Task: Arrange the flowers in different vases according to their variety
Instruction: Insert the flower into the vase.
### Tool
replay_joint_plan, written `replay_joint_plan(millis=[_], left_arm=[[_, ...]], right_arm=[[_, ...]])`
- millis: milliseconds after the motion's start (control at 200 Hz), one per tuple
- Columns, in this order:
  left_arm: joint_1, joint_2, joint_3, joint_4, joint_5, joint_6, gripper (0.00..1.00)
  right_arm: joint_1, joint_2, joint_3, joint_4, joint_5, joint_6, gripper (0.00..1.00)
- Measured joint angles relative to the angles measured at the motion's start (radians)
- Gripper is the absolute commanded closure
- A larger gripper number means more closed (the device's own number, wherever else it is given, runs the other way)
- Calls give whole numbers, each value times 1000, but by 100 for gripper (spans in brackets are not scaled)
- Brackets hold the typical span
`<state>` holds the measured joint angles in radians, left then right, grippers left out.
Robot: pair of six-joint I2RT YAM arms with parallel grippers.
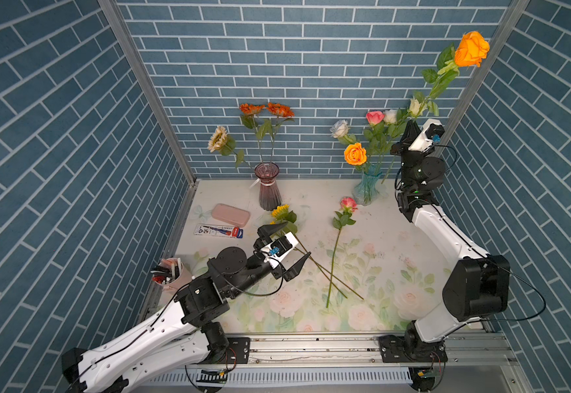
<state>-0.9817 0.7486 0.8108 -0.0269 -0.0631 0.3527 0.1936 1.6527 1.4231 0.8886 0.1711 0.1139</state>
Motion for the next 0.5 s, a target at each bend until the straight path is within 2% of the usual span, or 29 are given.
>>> replay_joint_plan(millis=[260, 500], left_arm=[[0, 24, 0, 4, -1, 11, 0], [0, 32, 0, 10, -2, 22, 0]], right_arm=[[-13, 189, 213, 57, -28, -2, 100], [-17, 347, 311, 63, -44, 2, 100]])
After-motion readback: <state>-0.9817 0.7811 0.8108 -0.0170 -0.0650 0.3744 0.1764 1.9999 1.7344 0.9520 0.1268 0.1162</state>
